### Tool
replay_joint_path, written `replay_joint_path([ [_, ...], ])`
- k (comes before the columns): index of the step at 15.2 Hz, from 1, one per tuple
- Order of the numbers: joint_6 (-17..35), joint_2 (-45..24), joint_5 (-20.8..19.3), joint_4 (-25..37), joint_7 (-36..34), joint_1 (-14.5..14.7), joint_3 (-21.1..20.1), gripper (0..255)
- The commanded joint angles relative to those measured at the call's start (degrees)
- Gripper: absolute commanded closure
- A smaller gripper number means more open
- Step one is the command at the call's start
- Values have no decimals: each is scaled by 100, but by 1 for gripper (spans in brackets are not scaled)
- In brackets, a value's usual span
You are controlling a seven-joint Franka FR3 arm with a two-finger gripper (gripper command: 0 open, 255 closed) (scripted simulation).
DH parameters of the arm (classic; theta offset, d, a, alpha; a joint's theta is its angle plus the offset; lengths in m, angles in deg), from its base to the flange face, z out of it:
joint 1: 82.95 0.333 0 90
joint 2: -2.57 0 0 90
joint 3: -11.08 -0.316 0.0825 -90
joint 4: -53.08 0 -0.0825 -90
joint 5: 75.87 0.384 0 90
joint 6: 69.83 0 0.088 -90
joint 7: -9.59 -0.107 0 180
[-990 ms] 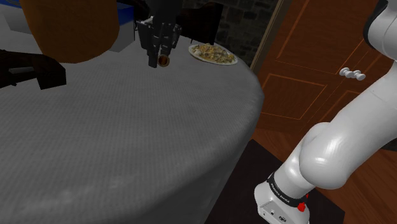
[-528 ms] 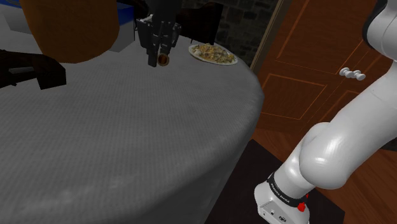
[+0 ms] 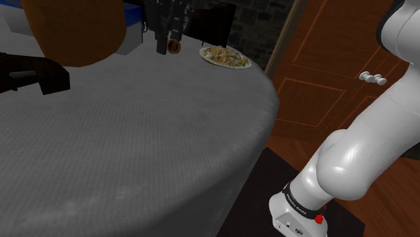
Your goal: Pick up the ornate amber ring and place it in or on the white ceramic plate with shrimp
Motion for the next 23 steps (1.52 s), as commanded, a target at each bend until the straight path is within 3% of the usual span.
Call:
replay_joint_path([
  [1, -196, -83, -31, 271, -34, 3, -8, 255],
  [11, -1075, -570, -225, 1610, -254, 80, -98, 255],
  [23, -1111, 444, 59, 489, 1708, -817, 1018, 255],
])
